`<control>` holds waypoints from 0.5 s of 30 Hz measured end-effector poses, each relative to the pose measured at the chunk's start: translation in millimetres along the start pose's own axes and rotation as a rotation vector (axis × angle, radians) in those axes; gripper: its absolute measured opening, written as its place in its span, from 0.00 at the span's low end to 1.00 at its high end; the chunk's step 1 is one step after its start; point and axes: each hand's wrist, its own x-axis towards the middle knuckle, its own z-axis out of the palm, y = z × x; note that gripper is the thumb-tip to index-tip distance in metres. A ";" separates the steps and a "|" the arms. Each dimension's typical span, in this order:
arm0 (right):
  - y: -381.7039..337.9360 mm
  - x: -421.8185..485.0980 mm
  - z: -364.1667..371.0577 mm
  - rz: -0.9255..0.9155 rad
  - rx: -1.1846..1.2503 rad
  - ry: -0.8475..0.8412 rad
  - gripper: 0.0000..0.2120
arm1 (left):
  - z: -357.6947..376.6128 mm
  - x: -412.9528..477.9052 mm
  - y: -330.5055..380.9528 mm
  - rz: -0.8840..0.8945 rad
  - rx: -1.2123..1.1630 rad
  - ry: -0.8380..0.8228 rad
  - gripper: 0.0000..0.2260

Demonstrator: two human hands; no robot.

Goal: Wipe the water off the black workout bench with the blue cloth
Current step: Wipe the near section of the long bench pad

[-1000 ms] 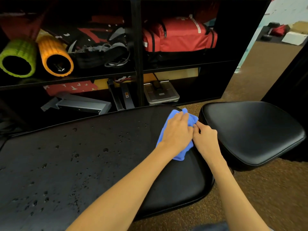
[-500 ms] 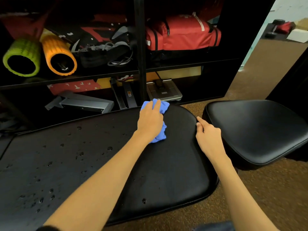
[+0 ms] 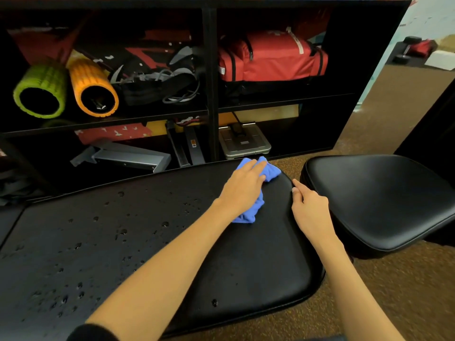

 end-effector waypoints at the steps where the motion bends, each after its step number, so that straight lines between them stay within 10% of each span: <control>1: -0.7 -0.1 -0.1 -0.006 -0.004 0.002 0.19 | -2.3 5.8 -7.0 -0.016 0.007 0.013 0.19; 15: 2.6 3.8 -3.0 -0.001 0.032 -0.005 0.19 | 22.2 -72.6 57.3 0.010 -0.028 0.012 0.22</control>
